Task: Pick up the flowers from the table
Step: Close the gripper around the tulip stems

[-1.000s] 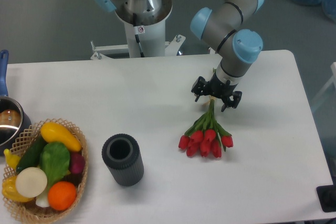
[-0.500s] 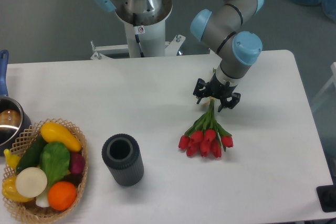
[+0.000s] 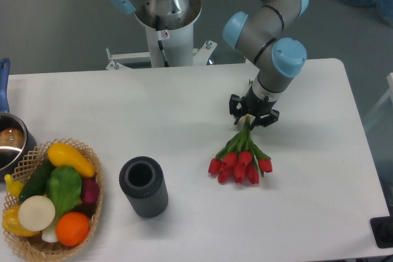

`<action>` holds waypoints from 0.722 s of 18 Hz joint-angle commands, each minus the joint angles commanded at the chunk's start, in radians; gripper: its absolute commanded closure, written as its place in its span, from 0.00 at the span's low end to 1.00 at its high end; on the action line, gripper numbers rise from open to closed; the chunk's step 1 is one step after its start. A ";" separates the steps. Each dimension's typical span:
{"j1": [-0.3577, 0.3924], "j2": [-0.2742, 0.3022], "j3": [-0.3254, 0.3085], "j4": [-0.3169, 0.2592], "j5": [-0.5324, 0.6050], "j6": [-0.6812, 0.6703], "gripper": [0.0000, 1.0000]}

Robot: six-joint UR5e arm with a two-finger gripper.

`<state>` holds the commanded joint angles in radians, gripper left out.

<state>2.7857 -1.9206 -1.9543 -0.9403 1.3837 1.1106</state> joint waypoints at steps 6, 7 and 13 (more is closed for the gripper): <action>0.002 0.003 0.009 -0.002 0.000 -0.002 0.82; 0.002 0.006 0.012 0.000 -0.002 -0.003 0.83; 0.002 0.026 0.032 -0.002 -0.002 -0.002 0.83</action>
<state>2.7873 -1.8946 -1.9222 -0.9419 1.3821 1.1091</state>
